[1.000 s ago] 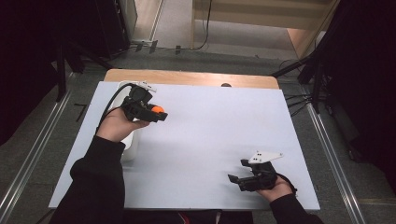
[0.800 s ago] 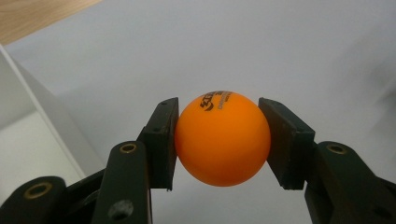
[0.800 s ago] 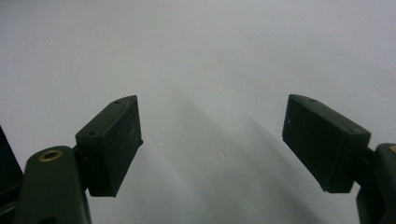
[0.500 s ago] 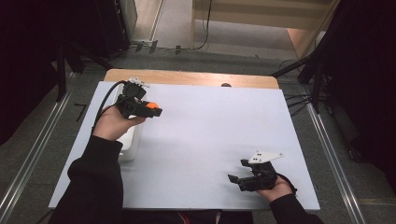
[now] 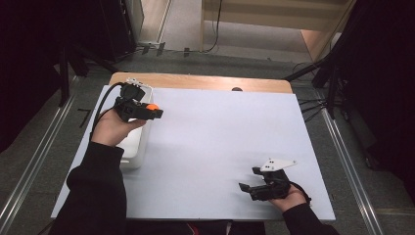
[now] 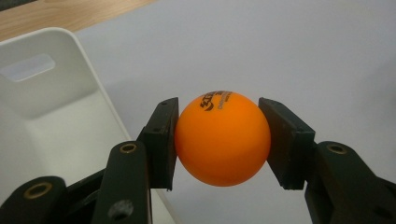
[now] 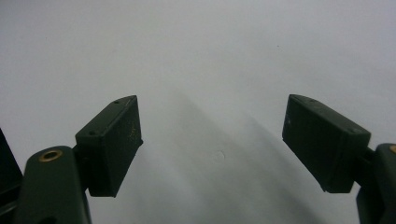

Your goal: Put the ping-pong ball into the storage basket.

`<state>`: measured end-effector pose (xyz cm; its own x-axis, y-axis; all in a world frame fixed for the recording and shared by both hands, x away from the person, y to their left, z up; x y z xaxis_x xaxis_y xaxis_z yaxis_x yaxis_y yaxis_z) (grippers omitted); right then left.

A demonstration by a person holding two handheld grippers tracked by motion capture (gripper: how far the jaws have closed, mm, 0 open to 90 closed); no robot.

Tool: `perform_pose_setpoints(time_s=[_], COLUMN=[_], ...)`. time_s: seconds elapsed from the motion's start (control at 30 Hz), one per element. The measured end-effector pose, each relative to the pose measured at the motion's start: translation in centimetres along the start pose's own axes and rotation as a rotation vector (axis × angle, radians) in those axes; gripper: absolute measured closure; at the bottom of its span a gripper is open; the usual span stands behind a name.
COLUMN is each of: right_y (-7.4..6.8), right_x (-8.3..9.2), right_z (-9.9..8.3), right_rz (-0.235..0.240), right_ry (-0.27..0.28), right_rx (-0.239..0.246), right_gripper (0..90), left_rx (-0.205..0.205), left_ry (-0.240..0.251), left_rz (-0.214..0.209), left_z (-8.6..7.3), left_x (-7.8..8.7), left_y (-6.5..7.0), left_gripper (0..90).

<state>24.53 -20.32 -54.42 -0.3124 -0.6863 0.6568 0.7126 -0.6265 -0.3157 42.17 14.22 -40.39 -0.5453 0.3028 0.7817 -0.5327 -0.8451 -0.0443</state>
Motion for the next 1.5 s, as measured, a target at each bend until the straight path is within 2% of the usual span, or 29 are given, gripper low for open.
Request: perform_pose_setpoints(time_s=[0.37, 0.53, 0.8, 0.93, 1.03, 1.33, 1.5], right_y=[0.0, 0.0, 0.0, 0.0, 0.0, 0.0, 0.0], right_x=[0.0, 0.0, 0.0, 0.0, 0.0, 0.0, 0.0], right_z=[0.0, 0.0, 0.0, 0.0, 0.0, 0.0, 0.0], right_rz=[0.001, 0.001, 0.0, 0.0, 0.0, 0.001, 0.001], right_ry=[0.0, 0.0, 0.0, -0.001, 0.0, 0.0, -0.001], right_rx=[0.0, 0.001, -0.002, -0.001, -0.001, -0.001, -0.001], right_gripper=[18.5, 18.5, 18.5, 18.5, 18.5, 18.5, 18.5], left_rx=[0.034, 0.055, 0.081, 0.099, 0.107, 0.164, 0.171], left_ry=[0.008, 0.012, 0.017, 0.013, 0.002, 0.02, 0.031], left_rz=[0.052, 0.104, 0.123, 0.149, 0.205, 0.24, 0.269], left_z=[-0.1, -0.3, -0.5, -0.6, -0.6, -0.8, -0.8], left_x=[0.1, 0.1, 0.2, 0.1, 0.0, -0.4, -0.8], left_y=[-1.3, -2.3, -3.3, -3.7, -4.1, -5.2, -5.6], left_gripper=[51.0, 51.0, 51.0, 51.0, 51.0, 51.0, 51.0])
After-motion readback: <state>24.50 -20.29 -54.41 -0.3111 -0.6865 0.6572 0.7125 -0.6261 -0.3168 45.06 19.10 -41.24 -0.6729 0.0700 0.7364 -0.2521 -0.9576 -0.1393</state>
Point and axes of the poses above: each handheld gripper's, and its own axes: x roughly backward along the jaws, z roughly out of its top, y roughly to its right, the point moved 6 cm from there along -x, roughly forward along the jaws, and after that the axes turned 11 degrees about z, right-handed, at the moved point
